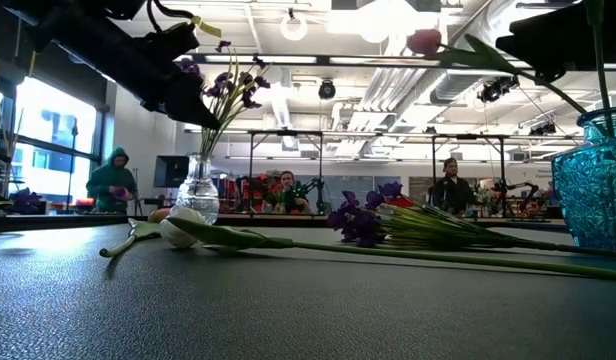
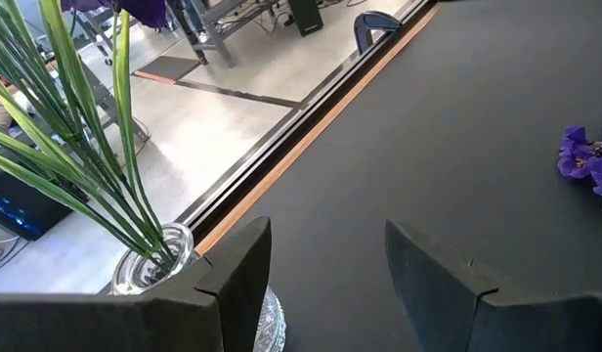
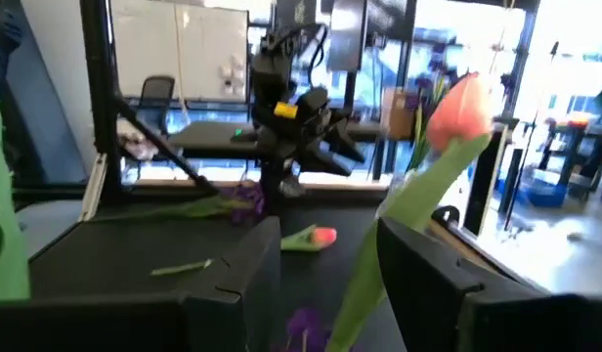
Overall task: Sort flowers into vase by color
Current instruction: Put the top pink flower into the transparent blue vase
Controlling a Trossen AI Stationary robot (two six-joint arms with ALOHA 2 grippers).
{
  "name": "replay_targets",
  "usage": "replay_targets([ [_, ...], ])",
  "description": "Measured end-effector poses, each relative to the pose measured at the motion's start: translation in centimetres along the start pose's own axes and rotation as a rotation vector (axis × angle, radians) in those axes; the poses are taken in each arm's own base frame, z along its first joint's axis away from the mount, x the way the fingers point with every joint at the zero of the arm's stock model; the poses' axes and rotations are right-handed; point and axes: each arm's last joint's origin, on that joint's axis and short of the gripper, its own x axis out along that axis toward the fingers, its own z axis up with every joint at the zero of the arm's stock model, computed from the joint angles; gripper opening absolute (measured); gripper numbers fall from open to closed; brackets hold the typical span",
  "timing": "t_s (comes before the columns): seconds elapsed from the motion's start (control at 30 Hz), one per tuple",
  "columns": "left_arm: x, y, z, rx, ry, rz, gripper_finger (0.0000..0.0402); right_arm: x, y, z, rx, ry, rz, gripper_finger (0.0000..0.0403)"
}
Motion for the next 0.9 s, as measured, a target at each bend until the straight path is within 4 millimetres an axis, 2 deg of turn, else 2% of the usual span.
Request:
replay_targets([
  [0.23,0.0,0.0,0.0,0.002,0.0,0.0,0.0188,-0.5,-0.6,2.5,0.145,0.191,-0.004,0.0156],
  [0.43,0.0,0.0,0.0,0.002,0.0,0.0,0.0188,-0.4,-0.9,3.9,0.253,0.395,-0.081,0.0156],
  [0.63,0.0,0.0,0.0,0.008,0.0,0.0,0.0188,1.8,0.4,3.8,0.247,0.506,-0.055,0.0156],
  [0.73,0.0,0.0,0.0,0.008,0.0,0.0,0.0188,2.9,0.7,3.6,0.246,0.554,-0.098,0.0155],
  [0.9,0.0,0.0,0.0,0.009,0.0,0.0,0.0188,4.3,0.5,3.9,0.243,0.585,-0.169,0.0127],
])
